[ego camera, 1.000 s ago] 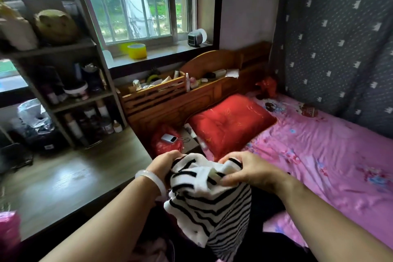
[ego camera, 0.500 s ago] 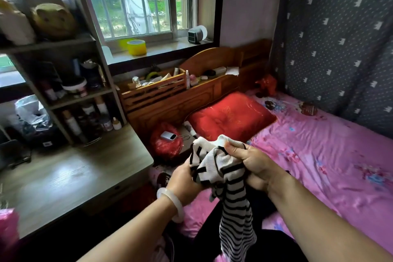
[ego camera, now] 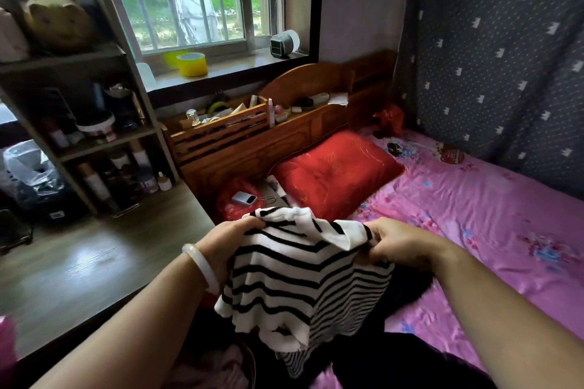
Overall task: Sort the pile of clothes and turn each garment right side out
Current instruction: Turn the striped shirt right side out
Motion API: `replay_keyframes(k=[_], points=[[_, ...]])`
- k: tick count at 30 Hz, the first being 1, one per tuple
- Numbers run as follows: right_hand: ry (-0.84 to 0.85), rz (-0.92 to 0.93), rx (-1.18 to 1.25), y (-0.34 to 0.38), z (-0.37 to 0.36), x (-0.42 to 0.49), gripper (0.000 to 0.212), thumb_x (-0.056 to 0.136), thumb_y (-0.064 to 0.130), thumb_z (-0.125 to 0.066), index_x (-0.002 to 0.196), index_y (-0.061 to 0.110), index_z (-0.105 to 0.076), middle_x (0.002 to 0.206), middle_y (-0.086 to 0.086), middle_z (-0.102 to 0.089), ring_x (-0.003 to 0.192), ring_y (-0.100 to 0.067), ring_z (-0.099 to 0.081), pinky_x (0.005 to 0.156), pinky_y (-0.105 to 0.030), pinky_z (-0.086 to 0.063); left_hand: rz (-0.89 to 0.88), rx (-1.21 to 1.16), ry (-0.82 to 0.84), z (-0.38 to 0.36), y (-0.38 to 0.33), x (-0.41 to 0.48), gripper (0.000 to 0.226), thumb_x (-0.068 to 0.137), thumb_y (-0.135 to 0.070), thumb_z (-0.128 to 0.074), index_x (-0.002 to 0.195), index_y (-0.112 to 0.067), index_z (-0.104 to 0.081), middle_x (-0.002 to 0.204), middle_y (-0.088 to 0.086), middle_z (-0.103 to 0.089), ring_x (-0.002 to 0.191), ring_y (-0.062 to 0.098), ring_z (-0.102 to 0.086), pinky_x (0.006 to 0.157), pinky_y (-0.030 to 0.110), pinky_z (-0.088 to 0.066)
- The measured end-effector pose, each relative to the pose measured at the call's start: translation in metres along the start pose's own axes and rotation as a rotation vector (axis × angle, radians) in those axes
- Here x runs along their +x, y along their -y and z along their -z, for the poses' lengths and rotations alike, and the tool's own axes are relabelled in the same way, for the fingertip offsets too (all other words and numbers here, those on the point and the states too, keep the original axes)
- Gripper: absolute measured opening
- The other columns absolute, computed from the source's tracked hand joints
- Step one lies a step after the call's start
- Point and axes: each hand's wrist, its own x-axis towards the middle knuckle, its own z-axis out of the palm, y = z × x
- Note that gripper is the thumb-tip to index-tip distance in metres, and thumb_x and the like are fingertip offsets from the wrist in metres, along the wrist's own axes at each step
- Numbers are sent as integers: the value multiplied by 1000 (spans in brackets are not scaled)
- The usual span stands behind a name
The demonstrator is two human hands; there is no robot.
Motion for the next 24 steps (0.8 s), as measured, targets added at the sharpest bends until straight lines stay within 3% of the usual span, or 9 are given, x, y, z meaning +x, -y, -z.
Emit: replay_keyframes(k=[4, 7, 8, 9, 11, 15, 18, 21, 24], points=[[110, 52, 565, 10, -4, -4, 41, 69, 9, -74, 108, -1, -65, 99, -18, -69, 87, -28, -67, 83, -38, -54, -49, -261, 269, 21, -9, 7, 37, 89, -38, -48, 101, -11, -71, 89, 12, -71, 84, 23, -67, 86, 35, -44], [168, 142, 962, 26, -9, 1, 67, 68, 16, -82, 127, -3, -56, 115, -23, -65, 102, -35, -65, 96, -48, -50, -323, -442, 407, 32, 5, 18, 76, 93, -60, -15, 141, -8, -42, 143, 12, -48, 136, 19, -39, 115, 33, -18], [156, 147, 1052, 30, -10, 7, 70, 67, 17, -81, 129, -3, -55, 118, -23, -64, 105, -35, -64, 97, -49, -49, -351, -454, 436, 35, 24, 30, 82, 90, -66, -23, 146, -7, -34, 151, 13, -36, 142, 21, -29, 118, 37, -11], [135, 141, 1107, 34, -12, 12, 70, 68, 19, -80, 129, -3, -55, 117, -22, -65, 105, -34, -65, 97, -48, -50, -285, -465, 398, 33, 40, 42, 95, 78, -71, -49, 146, -7, -33, 152, 14, -34, 142, 26, -29, 119, 42, -15], [81, 92, 1156, 38, -16, 23, 56, 80, 24, -68, 127, -5, -55, 115, -22, -66, 102, -32, -68, 95, -45, -52, 35, -327, 111, 19, 75, 47, 126, 39, -68, -81, 142, -8, -41, 145, 18, -44, 135, 34, -41, 112, 50, -31], [-39, 85, 1218, 17, -14, 34, 59, 92, 44, -49, 126, -4, -56, 126, -25, -60, 119, -34, -59, 106, -48, -41, 128, -389, 236, -21, 63, 23, 70, 90, -58, -41, 138, -7, -45, 145, 17, -41, 140, 31, -31, 118, 43, -21], [-26, -28, 1087, -10, -30, 32, 56, 90, 42, -54, 126, 0, -59, 127, -23, -61, 117, -33, -60, 105, -47, -42, 116, -490, 256, -28, 51, 24, 48, 89, -51, -45, 97, -9, -67, 100, 12, -66, 98, 25, -64, 90, 36, -50], [21, -134, 970, -23, -51, 28, 41, 80, 15, -68, 118, -1, -65, 110, -20, -69, 95, -30, -69, 91, -41, -53, 139, -487, 251, -29, 46, 25, 51, 92, -43, -35, 90, -4, -69, 92, 15, -70, 85, 27, -70, 78, 33, -57], [-109, -109, 1002, -23, -50, 32, 40, 74, 7, -68, 113, -1, -64, 96, -18, -71, 81, -29, -70, 81, -41, -58, 218, -511, 148, -16, 52, 34, 70, 92, -55, -27, 119, 0, -61, 118, 23, -65, 100, 36, -67, 87, 45, -53]])
